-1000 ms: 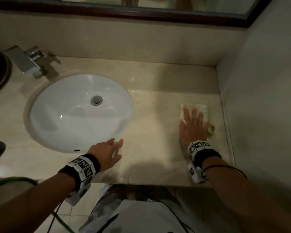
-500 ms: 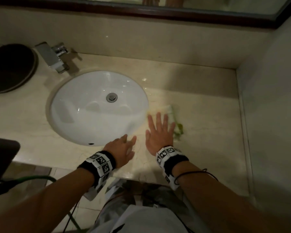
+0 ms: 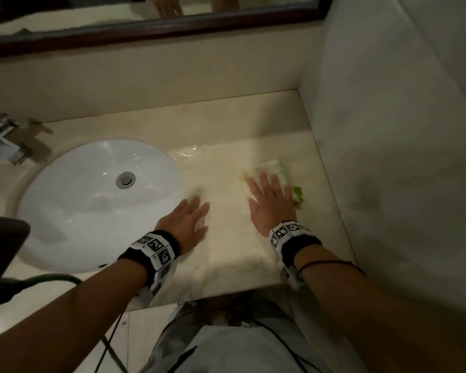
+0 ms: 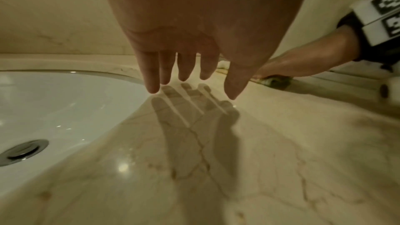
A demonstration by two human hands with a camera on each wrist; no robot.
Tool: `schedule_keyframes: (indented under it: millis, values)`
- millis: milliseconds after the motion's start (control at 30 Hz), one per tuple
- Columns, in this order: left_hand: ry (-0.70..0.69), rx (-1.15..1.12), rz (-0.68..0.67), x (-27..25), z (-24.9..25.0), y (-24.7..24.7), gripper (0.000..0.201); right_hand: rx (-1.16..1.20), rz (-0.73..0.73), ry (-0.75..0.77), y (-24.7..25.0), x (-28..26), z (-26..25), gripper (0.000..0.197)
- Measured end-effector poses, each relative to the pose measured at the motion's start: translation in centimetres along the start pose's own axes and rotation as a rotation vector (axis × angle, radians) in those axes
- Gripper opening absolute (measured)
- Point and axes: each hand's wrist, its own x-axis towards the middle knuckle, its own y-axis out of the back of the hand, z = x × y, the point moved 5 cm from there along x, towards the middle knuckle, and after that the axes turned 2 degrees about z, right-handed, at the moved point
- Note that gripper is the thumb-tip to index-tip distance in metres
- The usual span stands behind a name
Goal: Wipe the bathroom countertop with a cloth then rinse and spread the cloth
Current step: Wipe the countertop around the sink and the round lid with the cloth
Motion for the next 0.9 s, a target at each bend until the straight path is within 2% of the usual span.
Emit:
schedule_keyframes:
  millis: [100,200,400,533,667,767,900]
  values:
    - [-0.022,0.035,-0.070,0.7,1.0,-0.2,0.064,-0.027,0.049,-0.168,0.9,-0.7,4.8,0.056]
    - [-0.029,0.052,-0.117,0.8,1.2,-0.5,0.069,-0.020,0.025,-0.309,1.0,-1.6,7.4,0.056]
    - [-0.013,0.028,-0.151,0.7,1.2,-0.4,0.076,0.023,0.007,-0.395,0.6,-0.2,4.9,0.062]
    - [-0.001,0.036,-0.161,0.5,1.3,-0.2,0.076,0.015,-0.031,-0.205,0.1,1.9,-1.0,0.062]
    - [-0.007,0.052,-0.154,0.6,1.3,-0.2,0.074,-0.016,-0.148,0.038,-0.9,2.8,-7.0,0.060]
    - [-0.002,0.056,-0.150,0.6,1.2,-0.4,0.072,-0.033,-0.140,0.149,-0.8,3.1,-7.5,0.057]
    - [0.001,0.048,-0.153,0.6,1.1,-0.4,0.070,-0.023,-0.083,0.213,-0.2,3.7,-4.8,0.054]
